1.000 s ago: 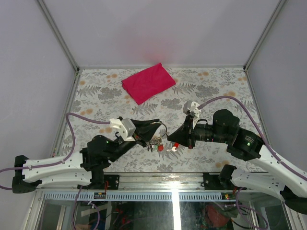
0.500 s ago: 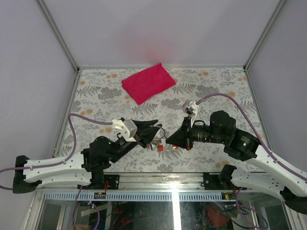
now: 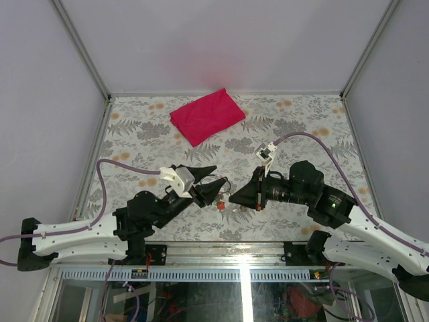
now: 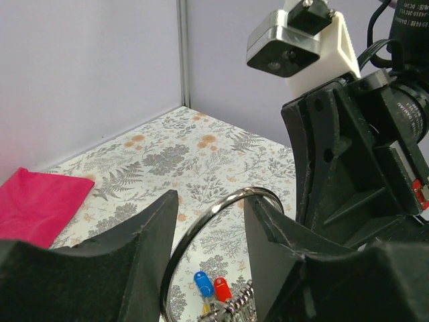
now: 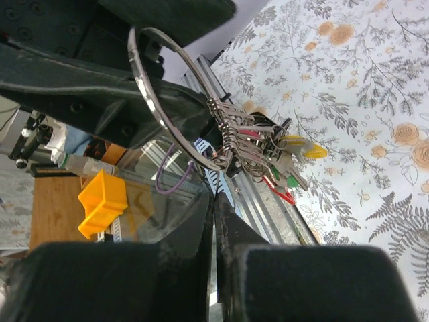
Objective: Put the keys on the keyring
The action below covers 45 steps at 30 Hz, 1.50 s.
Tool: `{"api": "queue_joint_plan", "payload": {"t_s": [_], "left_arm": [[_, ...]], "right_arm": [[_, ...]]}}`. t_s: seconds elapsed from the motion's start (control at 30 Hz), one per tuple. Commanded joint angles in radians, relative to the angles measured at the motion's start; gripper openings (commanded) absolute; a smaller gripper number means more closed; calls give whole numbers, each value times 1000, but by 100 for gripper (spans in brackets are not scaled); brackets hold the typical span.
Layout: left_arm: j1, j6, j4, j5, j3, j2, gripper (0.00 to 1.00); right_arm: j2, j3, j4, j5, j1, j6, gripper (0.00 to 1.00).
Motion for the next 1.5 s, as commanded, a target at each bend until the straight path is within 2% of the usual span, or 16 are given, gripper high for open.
{"api": "queue_joint_plan", "payload": {"t_s": [0.0, 0.13, 0.23, 0.57, 0.7, 1.13, 1.47], "left_arm": [[-2, 9, -5, -28, 10, -37, 48], [-2, 21, -50, -42, 12, -79, 53], [-2, 39, -84, -37, 2, -115, 54], [-2, 116, -135, 115, -79, -191, 53], [-2, 146, -131, 160, -107, -178, 56], [-3, 383, 134, 232, -225, -129, 58], [-3, 494, 263, 232, -205, -43, 58]], "right_arm": [[-20, -1, 76, 45, -3, 84, 0], [-19, 11, 50, 53, -3, 96, 0], [-14, 31, 13, 63, -3, 98, 0], [29, 124, -112, 104, -3, 149, 0], [46, 152, -149, 109, -3, 164, 0], [87, 199, -169, 60, -3, 235, 0], [116, 236, -185, 6, -3, 241, 0]]}}
